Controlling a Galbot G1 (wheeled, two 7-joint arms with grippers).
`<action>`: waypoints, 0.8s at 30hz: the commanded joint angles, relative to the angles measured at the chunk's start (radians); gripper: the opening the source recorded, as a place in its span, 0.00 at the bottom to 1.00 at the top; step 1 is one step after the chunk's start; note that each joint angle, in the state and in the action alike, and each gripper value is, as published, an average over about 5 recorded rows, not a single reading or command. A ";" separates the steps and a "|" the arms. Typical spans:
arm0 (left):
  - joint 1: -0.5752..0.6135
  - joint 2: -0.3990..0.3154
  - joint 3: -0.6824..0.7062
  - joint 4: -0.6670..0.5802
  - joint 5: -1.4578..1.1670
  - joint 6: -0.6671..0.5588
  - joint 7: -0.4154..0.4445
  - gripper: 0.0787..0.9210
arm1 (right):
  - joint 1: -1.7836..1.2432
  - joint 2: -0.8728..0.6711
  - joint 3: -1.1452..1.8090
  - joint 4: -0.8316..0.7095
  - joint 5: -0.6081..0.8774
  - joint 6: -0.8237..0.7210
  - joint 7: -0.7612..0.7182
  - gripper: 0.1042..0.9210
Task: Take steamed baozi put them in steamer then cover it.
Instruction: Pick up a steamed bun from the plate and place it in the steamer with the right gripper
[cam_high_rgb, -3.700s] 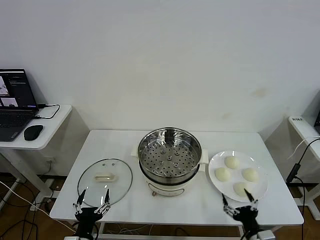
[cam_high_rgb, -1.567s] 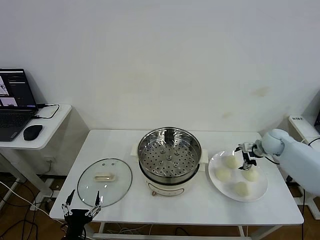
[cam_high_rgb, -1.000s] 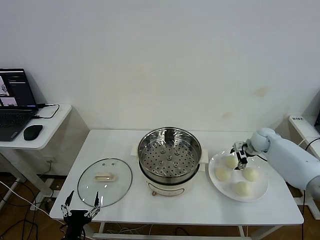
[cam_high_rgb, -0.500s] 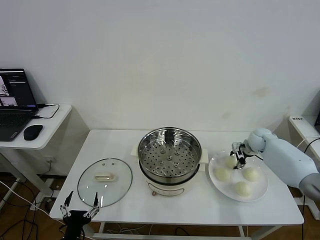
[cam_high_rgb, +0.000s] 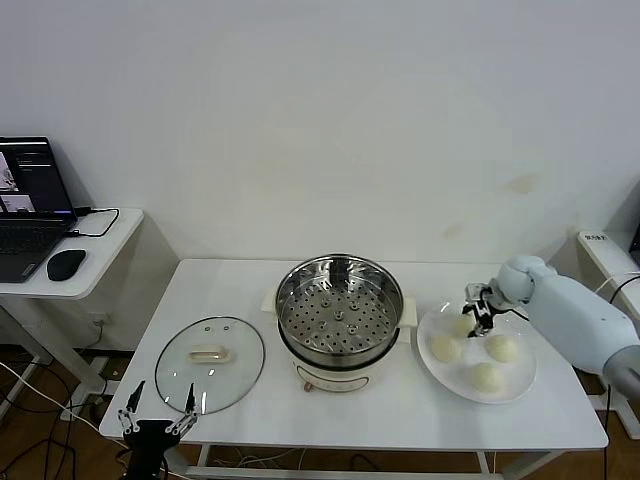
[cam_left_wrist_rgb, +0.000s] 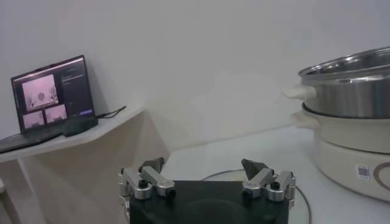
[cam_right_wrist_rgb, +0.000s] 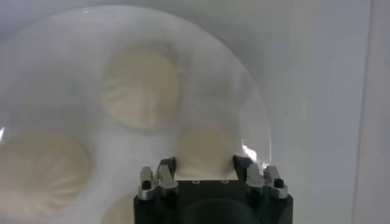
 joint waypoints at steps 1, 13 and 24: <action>-0.001 0.004 0.005 -0.006 -0.004 0.000 0.001 0.88 | 0.111 -0.131 -0.068 0.213 0.144 -0.040 -0.005 0.60; 0.001 0.023 0.016 -0.019 -0.024 -0.011 0.001 0.88 | 0.527 -0.142 -0.378 0.366 0.367 -0.038 -0.001 0.61; 0.010 0.039 -0.001 -0.020 -0.052 -0.026 0.005 0.88 | 0.687 0.092 -0.544 0.370 0.526 0.051 0.106 0.61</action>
